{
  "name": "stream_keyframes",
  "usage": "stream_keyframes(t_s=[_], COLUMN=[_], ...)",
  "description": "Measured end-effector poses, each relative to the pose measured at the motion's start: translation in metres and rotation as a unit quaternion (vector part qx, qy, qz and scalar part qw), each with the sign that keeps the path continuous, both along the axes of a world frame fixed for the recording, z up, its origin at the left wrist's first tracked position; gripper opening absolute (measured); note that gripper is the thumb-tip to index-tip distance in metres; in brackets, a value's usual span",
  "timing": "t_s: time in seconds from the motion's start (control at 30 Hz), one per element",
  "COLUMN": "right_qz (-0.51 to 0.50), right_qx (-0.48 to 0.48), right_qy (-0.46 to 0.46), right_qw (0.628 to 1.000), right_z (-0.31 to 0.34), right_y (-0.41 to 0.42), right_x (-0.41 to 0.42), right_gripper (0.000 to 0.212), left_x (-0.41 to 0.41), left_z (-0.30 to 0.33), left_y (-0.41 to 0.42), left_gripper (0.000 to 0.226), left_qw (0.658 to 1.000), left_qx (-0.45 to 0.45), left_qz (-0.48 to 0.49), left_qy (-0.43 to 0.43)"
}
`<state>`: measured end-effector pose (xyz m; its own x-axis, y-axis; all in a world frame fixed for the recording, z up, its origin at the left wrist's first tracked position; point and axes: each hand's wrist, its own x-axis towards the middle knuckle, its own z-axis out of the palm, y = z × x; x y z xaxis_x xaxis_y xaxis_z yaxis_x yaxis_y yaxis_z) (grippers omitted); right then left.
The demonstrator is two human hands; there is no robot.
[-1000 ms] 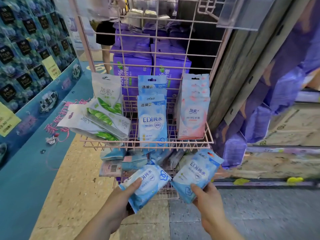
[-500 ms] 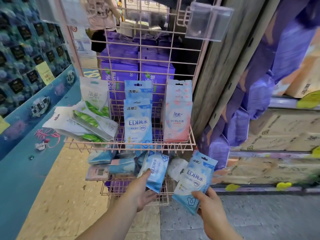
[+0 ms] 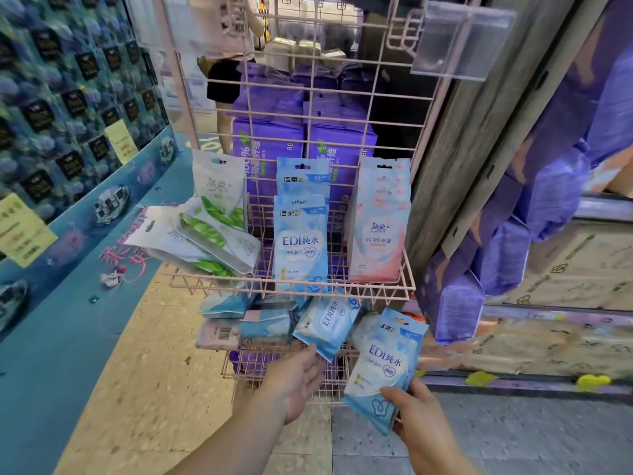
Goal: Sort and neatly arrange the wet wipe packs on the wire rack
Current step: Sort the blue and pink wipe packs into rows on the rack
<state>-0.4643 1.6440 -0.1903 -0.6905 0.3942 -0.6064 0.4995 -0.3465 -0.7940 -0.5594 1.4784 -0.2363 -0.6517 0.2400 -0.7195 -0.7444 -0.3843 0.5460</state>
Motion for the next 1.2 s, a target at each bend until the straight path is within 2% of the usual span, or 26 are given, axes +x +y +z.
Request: stream_keyframes(t_s=[0.13,0.23,0.3,0.37,0.4,0.57,0.63,0.7,0.77,0.87,0.97,1.1,1.2], right_qz=[0.010,0.004,0.006,0.020,0.031,0.138,0.190,0.190,0.143,0.082,0.142,0.124,0.114], right_qx=[0.005,0.003,0.000,-0.009,-0.017,-0.085,-0.093,-0.091,-0.060,0.078,0.196,0.236,0.272], right_qy=[-0.007,-0.010,-0.006,0.006,0.013,0.032,0.034,0.043,0.050,0.027,0.016,0.022,0.025], right_qw=[1.000,1.000,1.000,1.000,0.999,0.986,0.977,0.977,0.987,0.993,0.970,0.963,0.955], right_z=[-0.002,-0.002,-0.002,-0.001,0.000,0.002,0.002,0.007,0.012,0.014,0.013,0.010,0.003], right_y=[-0.010,-0.016,-0.016,-0.017,-0.017,-0.035,-0.050,-0.065,-0.076,-0.079,-0.079,-0.093,-0.108], right_x=[-0.005,-0.006,-0.006,-0.006,-0.006,-0.010,-0.017,-0.027,-0.041,-0.061,-0.073,-0.081,-0.085], right_gripper=[0.024,0.025,0.027,0.030,0.032,0.040,0.041,0.030,0.024,0.022,0.029,0.043,0.041], left_x=[0.003,0.001,0.001,0.003,0.004,0.019,0.023,0.021,0.016,0.009,0.007,0.011,0.016], left_z=[0.004,0.006,0.007,0.011,0.011,0.025,0.030,0.037,0.048,0.059,0.063,0.063,0.066], left_y=[0.004,-0.001,-0.007,-0.017,-0.024,-0.045,-0.051,-0.066,-0.089,-0.131,-0.165,-0.189,-0.196], left_gripper=[0.036,0.047,0.042,0.033,0.036,0.044,0.054,0.059,0.064,0.068,0.070,0.093,0.099], left_qw=[0.998,0.992,0.986,0.978,0.976,0.954,0.953,0.955,0.956,0.961,0.965,0.969,0.970], left_qx=[-0.026,-0.041,-0.043,-0.083,-0.095,-0.034,-0.035,-0.040,-0.047,-0.065,-0.077,-0.075,-0.069], left_qz=[-0.052,-0.099,-0.138,-0.157,-0.159,-0.268,-0.255,-0.228,-0.199,-0.161,-0.123,-0.114,-0.117], left_qy=[0.025,0.061,0.085,0.109,0.113,0.131,0.159,0.187,0.208,0.214,0.218,0.207,0.204])
